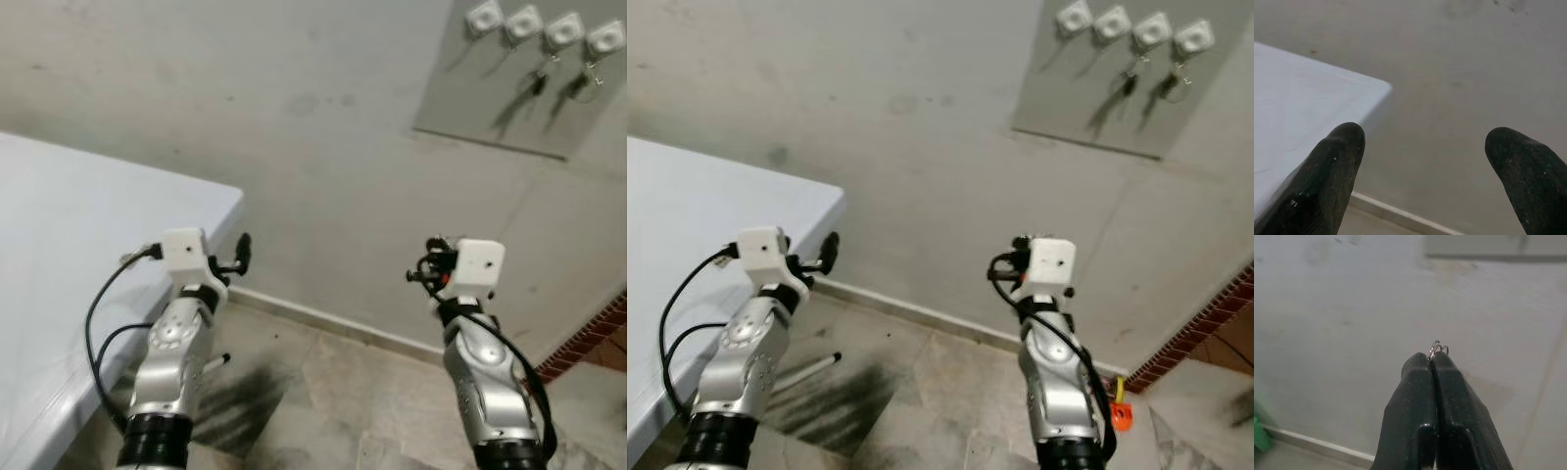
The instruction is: Hang keys on a hook
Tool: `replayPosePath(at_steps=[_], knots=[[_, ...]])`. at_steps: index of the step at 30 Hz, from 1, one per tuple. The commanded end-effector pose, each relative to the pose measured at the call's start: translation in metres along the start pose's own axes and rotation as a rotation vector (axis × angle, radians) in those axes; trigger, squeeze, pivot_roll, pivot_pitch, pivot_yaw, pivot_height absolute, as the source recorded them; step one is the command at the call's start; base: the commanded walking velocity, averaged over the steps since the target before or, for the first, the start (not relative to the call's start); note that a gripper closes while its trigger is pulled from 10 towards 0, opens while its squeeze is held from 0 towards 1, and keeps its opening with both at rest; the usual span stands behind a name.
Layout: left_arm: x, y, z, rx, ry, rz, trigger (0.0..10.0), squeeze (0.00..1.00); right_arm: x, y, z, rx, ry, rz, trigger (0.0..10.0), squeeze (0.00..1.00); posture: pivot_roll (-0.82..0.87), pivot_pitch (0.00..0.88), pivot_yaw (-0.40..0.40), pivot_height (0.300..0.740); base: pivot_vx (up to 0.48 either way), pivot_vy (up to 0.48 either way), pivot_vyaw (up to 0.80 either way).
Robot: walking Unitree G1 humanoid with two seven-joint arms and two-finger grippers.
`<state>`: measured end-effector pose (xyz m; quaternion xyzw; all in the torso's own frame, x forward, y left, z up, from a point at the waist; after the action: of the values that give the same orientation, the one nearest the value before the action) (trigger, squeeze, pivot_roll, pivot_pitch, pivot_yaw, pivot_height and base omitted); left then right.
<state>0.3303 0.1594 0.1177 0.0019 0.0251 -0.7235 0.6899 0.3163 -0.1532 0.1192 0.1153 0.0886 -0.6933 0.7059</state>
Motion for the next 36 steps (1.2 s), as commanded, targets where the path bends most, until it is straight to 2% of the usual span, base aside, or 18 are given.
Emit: replayPosePath(at_steps=[1,17,29,33,36], knots=[[0.0054,0.0028,0.0025,-0.001,0.001,-0.012,10.0,0.00,0.0040,0.0015,0.0039,0.011,-0.004,-0.014,10.0,0.00,-0.01,0.059,0.010,0.740,0.000,0.000,-0.72],[0.0085,0.0034,0.0029,-0.002,0.017,-0.025,10.0,0.00,0.0044,0.0008,0.0039,0.019,0.014,-0.018,10.0,0.00,-0.01,0.062,0.007,0.740,0.000,0.000,-0.72],[0.0101,0.0023,0.0037,0.004,0.053,-0.054,10.0,0.00,0.0062,0.0011,0.0075,0.033,0.012,-0.042,10.0,0.00,-0.02,0.053,0.006,0.740,0.000,0.000,0.00],[0.0068,0.0012,0.0041,0.004,0.072,-0.059,10.0,0.00,0.0111,-0.0006,0.0060,0.001,0.036,-0.067,10.0,0.00,-0.03,0.047,0.010,0.740,0.000,0.000,0.00],[0.0056,0.0015,0.0041,0.000,0.071,-0.061,10.0,0.00,0.0100,-0.0018,0.0067,-0.005,0.028,-0.043,10.0,0.00,-0.03,0.047,0.010,0.740,0.000,0.000,0.00]])
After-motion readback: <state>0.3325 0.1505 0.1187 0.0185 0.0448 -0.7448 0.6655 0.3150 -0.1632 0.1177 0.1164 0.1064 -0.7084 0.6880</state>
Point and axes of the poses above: a point about 5 cm out from each wrist's last joint towards the gripper, its own y axis pointing out of the wrist towards the gripper, its own z axis along the axis of the wrist's last joint, x = y × z, the point moved 1 cm from there along y, pointing out of the wrist towards the gripper, and after that the axes turned 13 degrees about y, right-handed, at the moved point
